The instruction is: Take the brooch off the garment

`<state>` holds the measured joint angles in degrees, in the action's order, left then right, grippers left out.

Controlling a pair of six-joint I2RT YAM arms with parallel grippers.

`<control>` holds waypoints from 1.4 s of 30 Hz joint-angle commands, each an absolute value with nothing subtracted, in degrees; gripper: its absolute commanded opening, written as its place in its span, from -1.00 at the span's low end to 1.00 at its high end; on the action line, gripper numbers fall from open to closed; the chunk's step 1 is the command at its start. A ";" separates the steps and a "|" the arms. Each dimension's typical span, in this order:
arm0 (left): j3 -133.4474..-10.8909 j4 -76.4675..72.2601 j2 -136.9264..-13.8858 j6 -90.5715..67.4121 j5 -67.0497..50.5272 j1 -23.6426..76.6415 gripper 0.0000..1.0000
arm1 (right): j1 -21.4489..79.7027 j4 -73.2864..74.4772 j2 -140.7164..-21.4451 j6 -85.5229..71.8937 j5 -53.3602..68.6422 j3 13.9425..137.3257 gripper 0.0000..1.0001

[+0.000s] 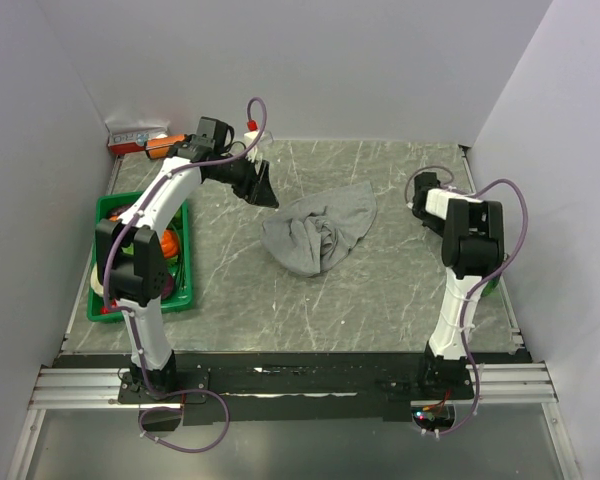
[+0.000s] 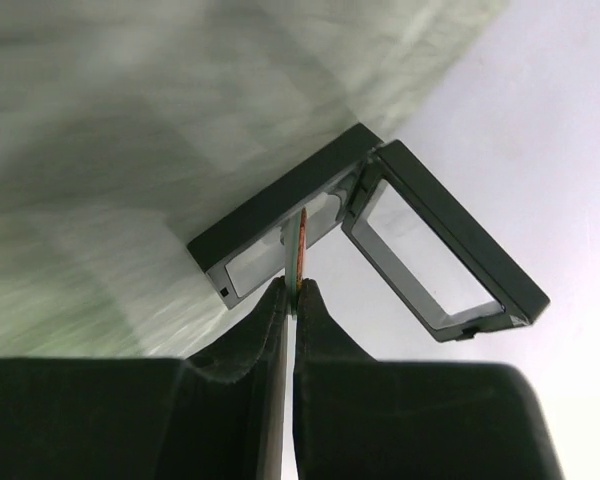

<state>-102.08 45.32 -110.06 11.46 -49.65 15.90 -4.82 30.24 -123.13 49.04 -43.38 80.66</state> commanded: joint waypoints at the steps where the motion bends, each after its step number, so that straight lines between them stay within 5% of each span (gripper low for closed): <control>1: -104.33 45.26 -110.13 11.69 -50.19 16.17 0.39 | -0.27 37.52 -123.23 43.25 -37.36 81.30 -1.00; 42: -104.85 44.12 -111.27 10.20 -50.89 16.26 0.40 | 4.22 31.90 -117.33 49.40 -42.54 85.08 -1.00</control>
